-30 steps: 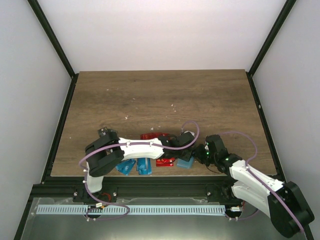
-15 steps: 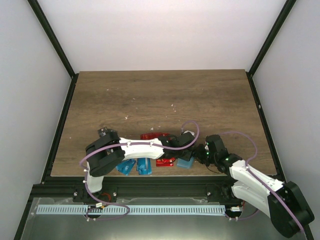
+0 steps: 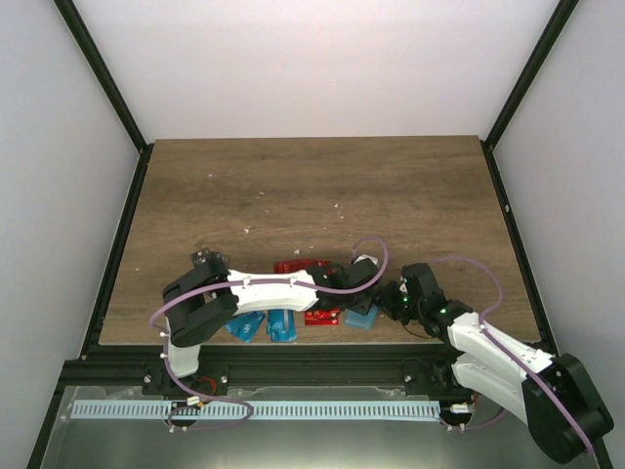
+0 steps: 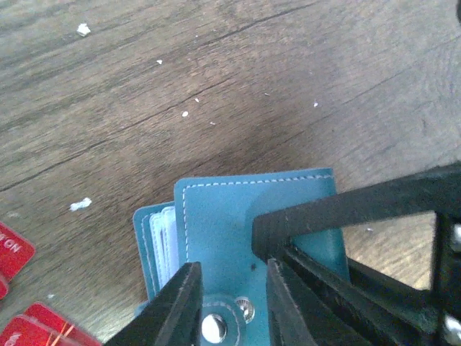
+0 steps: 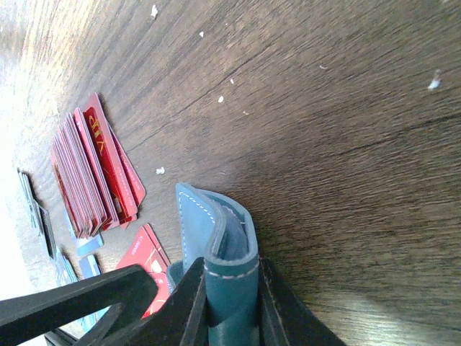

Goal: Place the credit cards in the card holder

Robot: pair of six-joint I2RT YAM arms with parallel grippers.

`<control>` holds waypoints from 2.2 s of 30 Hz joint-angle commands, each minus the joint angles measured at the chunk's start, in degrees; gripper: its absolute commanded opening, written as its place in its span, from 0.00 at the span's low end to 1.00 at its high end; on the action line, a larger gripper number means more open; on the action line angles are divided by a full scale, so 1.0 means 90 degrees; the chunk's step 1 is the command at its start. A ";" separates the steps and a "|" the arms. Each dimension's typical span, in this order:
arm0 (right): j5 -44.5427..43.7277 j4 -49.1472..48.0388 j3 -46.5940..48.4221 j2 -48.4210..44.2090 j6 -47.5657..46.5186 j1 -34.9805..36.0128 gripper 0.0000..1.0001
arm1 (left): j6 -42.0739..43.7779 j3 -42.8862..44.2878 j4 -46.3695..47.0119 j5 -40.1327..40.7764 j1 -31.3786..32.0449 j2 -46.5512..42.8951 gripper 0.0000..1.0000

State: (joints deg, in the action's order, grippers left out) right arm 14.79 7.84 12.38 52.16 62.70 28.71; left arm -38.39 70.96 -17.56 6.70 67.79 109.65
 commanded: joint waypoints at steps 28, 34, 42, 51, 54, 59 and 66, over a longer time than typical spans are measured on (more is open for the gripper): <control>-0.0284 0.0624 -0.0101 0.0039 -0.0012 0.0054 0.01 | 0.1202 0.0425 -0.1109 0.0987 0.0495 0.0195 0.31; -0.0281 0.0614 -0.0096 0.0044 -0.0013 0.0053 0.01 | 0.1220 0.0451 -0.1202 0.1374 0.0523 0.0267 0.26; -0.0282 0.0601 -0.0095 0.0083 -0.0010 0.0061 0.01 | 0.1238 0.0413 -0.1076 0.1372 0.0544 0.0226 0.15; -0.0282 0.0617 -0.0077 0.0073 0.0006 0.0053 0.01 | 0.1157 0.0354 -0.1001 0.1522 0.0551 0.0012 0.04; -0.0294 0.0633 -0.0070 0.0069 0.0016 0.0055 0.01 | 0.1091 0.0322 -0.0985 0.1592 0.0546 -0.0068 0.04; -0.0276 0.0632 -0.0057 0.0073 0.0019 0.0054 0.01 | 0.0936 0.0023 -0.0608 0.1058 0.0387 -0.0406 0.04; -0.0248 0.0579 -0.0040 0.0122 0.0027 0.0058 0.01 | 0.0811 -0.0322 -0.0035 0.0192 0.0118 -0.0660 0.04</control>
State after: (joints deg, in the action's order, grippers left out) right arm 14.85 7.84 12.38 51.94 62.87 28.71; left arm -29.87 69.34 -22.48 13.34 69.89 105.51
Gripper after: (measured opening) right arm 0.146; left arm 0.041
